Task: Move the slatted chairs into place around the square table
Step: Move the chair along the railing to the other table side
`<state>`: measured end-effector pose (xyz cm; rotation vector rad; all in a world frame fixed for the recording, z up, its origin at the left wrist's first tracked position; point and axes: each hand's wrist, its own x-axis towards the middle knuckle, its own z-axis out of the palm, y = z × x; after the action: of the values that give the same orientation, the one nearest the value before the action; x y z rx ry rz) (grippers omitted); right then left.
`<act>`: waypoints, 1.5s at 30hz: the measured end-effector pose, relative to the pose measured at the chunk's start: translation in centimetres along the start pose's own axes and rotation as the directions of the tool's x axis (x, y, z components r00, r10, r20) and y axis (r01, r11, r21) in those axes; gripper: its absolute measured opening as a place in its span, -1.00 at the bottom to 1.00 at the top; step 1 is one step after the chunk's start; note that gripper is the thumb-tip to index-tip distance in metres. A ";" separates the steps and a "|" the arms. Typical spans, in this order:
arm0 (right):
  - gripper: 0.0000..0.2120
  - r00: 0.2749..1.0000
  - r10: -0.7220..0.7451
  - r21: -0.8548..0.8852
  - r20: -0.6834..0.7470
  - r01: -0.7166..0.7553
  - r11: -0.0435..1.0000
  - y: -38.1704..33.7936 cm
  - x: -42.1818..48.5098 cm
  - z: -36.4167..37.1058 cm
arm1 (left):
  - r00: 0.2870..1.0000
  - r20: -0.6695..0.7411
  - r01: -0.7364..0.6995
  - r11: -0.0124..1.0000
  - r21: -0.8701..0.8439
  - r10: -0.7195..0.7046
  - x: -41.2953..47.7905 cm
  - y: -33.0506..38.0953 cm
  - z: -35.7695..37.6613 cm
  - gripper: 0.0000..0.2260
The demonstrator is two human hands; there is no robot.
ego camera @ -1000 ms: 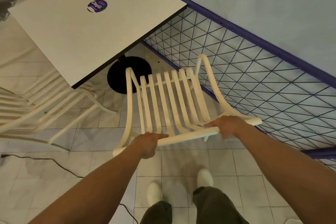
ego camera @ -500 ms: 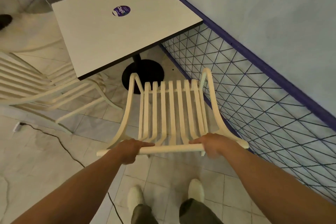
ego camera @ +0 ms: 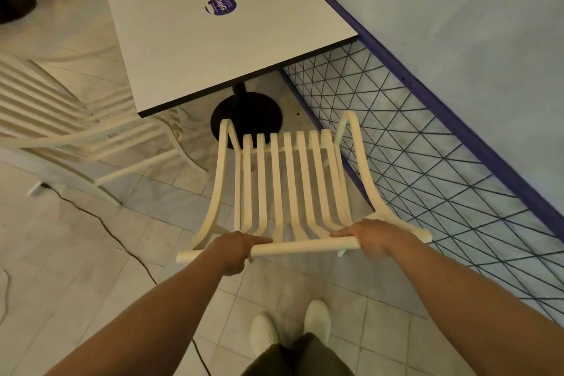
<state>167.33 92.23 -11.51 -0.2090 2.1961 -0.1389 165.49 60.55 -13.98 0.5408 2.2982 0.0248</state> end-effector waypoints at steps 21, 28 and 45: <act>-0.18 1.000 -0.014 -0.122 0.023 0.016 0.992 3.3 0.7 -2.9 | 0.997 -0.019 0.072 0.986 -0.150 -0.076 1.1 3.6 1.4 -0.29; -0.27 0.997 -0.071 -0.162 0.035 0.076 0.984 4.9 0.8 -4.2 | 0.992 -0.013 0.121 0.974 -0.192 -0.125 1.4 5.3 1.5 -0.29; -0.36 0.985 -0.155 -0.171 0.081 0.167 0.971 6.5 0.9 -5.3 | 0.985 0.099 0.164 0.958 -0.236 -0.145 1.1 6.1 -0.2 -0.25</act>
<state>161.90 98.57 -10.19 -0.4857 2.1233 -0.0247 166.95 66.58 -13.48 0.2307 2.2113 0.2024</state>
